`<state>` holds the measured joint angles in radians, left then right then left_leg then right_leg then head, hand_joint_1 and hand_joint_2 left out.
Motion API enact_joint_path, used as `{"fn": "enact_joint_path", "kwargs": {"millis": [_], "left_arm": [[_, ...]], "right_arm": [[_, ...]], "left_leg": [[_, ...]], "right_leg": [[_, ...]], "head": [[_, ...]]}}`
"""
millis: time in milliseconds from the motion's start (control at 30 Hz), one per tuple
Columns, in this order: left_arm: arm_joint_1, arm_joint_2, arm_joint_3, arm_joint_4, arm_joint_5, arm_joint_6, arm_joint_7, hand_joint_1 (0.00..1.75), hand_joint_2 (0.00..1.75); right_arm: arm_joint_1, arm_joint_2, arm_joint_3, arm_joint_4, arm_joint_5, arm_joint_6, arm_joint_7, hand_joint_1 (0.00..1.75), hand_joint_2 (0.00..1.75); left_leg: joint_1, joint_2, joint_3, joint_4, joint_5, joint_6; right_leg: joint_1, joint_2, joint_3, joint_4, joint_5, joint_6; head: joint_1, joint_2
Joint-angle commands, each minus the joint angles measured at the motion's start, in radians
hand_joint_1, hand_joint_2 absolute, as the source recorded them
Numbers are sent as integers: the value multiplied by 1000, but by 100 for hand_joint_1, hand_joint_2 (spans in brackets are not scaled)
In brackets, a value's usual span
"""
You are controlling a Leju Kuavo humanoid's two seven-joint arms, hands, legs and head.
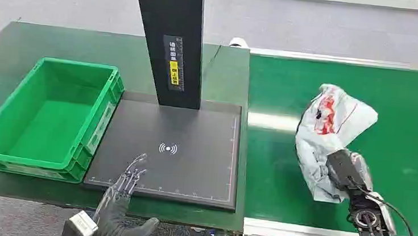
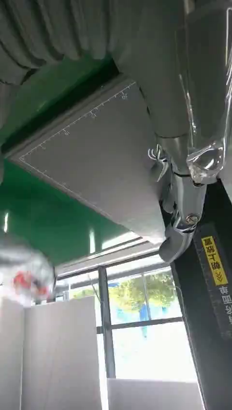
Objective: Moved the parcel from conveyor to table for the left to box.
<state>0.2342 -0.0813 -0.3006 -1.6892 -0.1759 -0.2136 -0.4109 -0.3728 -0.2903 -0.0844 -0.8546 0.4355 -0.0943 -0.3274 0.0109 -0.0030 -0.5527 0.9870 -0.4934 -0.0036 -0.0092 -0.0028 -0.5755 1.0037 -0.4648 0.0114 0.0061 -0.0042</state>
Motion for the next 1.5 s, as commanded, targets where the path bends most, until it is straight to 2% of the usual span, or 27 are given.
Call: {"fn": "enact_joint_path", "kwargs": {"millis": [33,200,267,500,567,600,667,700,767,867,1033,1200,1400,1433,1500], "left_arm": [[-18,6,0,42,1,8,-11,0,175],[-25,9,-8,55,3,8,-17,0,175],[-38,8,-11,66,3,-3,-18,0,175],[-67,14,-12,106,-5,-13,-31,0,175],[-69,20,-16,114,-9,-15,-39,0,175],[-68,21,-15,116,-9,-15,-41,0,175],[-75,29,-22,129,-8,-20,-48,0,175],[-79,29,-21,137,-8,-19,-50,0,175],[-88,31,-24,149,-7,-25,-55,0,175],[-100,35,-26,160,-4,-33,-58,0,175],[-104,32,-27,159,-5,-33,-56,0,175],[-85,41,-28,132,-4,-11,-42,0,175],[-87,43,-26,124,-1,-9,-35,0,175],[-89,43,-25,127,-1,-9,-35,0,175],[-87,44,-23,127,1,-4,-36,0,175]], "right_arm": [[59,155,-244,-267,-276,-55,-117,175,175],[59,178,-209,-303,-347,-30,-138,175,175],[49,183,-133,-315,-402,68,-116,175,175],[34,204,150,-314,-405,196,-94,175,175],[-5,200,273,-261,-409,278,-69,175,175],[-10,213,282,-257,-406,273,-72,175,175],[-66,201,375,-173,-421,351,-55,175,175],[-75,204,386,-158,-421,345,-57,175,175],[-132,194,466,-78,-444,430,-50,175,175],[-193,188,546,-1,-452,492,-31,175,175],[-242,194,617,70,-423,487,8,175,175],[-341,225,705,207,-396,426,57,175,175],[-391,249,750,281,-421,489,63,175,175],[-390,248,752,282,-422,488,59,3,175],[-389,249,756,280,-439,501,34,0,175]], "left_leg": [[-1,1,2,-2,0,0],[-1,2,1,-2,0,0],[-1,3,1,-2,0,0],[0,7,3,-3,0,0],[0,9,4,-3,0,0],[0,11,4,-3,0,0],[0,8,3,-2,0,0],[0,8,2,-2,0,0],[0,9,3,-2,0,0],[0,7,2,-2,1,0],[0,5,2,-1,1,0],[0,8,3,-2,1,0],[0,6,2,-1,1,0],[0,5,2,-2,1,0],[0,4,1,-1,1,0]], "right_leg": [[0,1,1,-1,0,0],[-1,2,0,-1,1,-1],[-1,4,0,-1,1,-1],[0,6,0,-1,2,-1],[0,8,0,-2,2,-1],[0,9,0,-1,2,-1],[0,7,0,-1,2,-1],[0,7,0,0,2,-1],[0,8,0,-1,2,-1],[0,5,0,-1,2,-1],[0,3,1,-1,1,-1],[0,6,0,-1,2,-1],[0,5,0,0,1,-1],[0,4,0,0,1,-1],[0,3,0,0,1,-1]], "head": [[0,0],[0,0],[0,0],[0,0],[0,0],[0,0],[0,0],[0,0],[0,0],[0,0],[0,0],[0,0],[0,0],[0,0],[0,0]]}}
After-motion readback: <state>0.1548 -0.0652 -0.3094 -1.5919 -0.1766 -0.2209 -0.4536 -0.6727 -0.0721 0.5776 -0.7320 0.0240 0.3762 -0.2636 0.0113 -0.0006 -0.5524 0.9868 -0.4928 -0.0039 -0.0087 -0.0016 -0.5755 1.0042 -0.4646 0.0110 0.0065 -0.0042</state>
